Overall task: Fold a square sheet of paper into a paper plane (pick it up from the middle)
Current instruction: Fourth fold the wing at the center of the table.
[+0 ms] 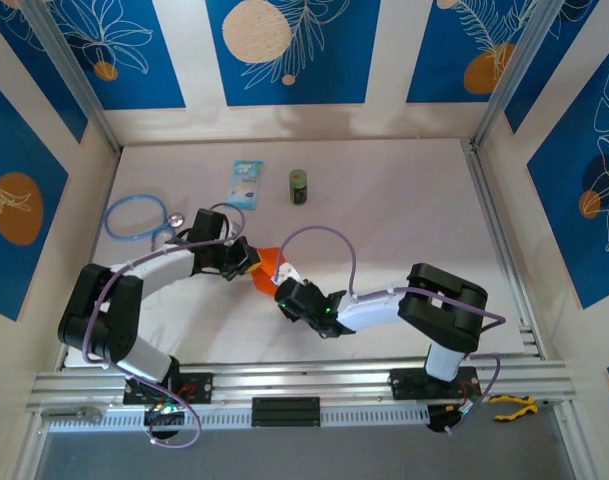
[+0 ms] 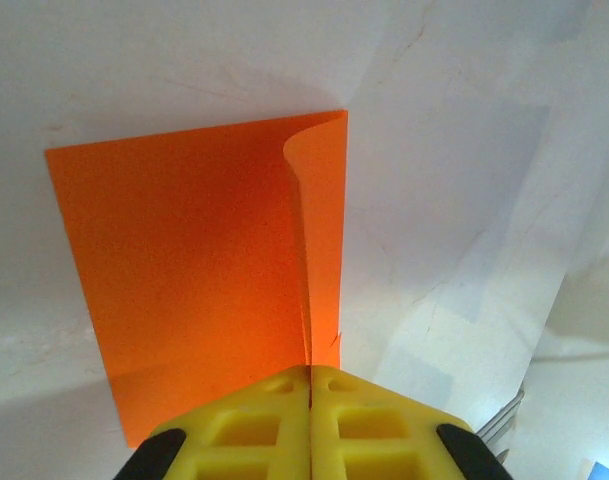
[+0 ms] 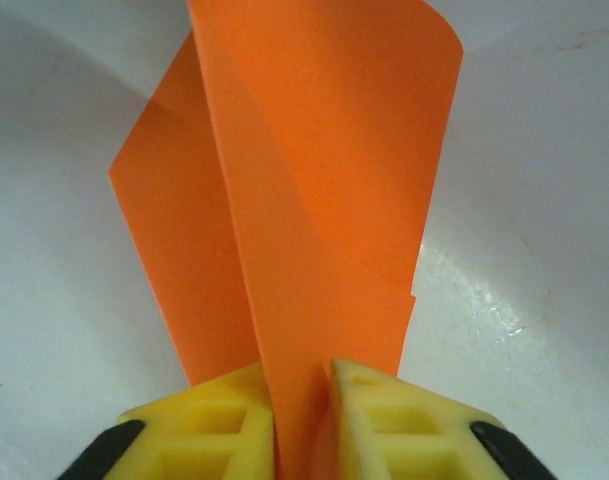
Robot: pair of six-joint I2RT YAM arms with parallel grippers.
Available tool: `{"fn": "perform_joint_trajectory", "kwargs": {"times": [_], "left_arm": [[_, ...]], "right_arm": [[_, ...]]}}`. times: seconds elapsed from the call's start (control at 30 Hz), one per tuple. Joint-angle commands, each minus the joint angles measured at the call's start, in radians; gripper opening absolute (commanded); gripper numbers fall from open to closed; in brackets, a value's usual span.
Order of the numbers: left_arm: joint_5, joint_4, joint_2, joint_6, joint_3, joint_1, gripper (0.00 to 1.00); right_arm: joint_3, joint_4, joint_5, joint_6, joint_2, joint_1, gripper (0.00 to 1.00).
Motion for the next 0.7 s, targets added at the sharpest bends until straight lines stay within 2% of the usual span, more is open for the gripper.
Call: {"fn": "perform_joint_trajectory", "kwargs": {"times": [0.0, 0.13, 0.43, 0.57, 0.67], "left_arm": [[0.01, -0.021, -0.014, 0.016, 0.021, 0.012, 0.08], [0.01, -0.02, -0.014, 0.016, 0.017, 0.012, 0.07], [0.007, -0.022, -0.018, 0.015, 0.017, 0.013, 0.09], [-0.008, -0.037, -0.03, 0.022, 0.019, 0.015, 0.27], [-0.08, -0.104, -0.068, 0.059, 0.031, 0.015, 0.45]], "right_arm": [[0.022, 0.014, 0.009, 0.008, -0.01, -0.001, 0.22], [0.021, 0.015, -0.003, 0.002, -0.013, -0.008, 0.22], [0.021, 0.012, -0.025, 0.026, 0.0, -0.003, 0.12], [0.023, 0.009, -0.031, 0.058, 0.012, -0.005, 0.1], [0.028, 0.006, -0.046, 0.107, 0.029, -0.006, 0.08]]}}
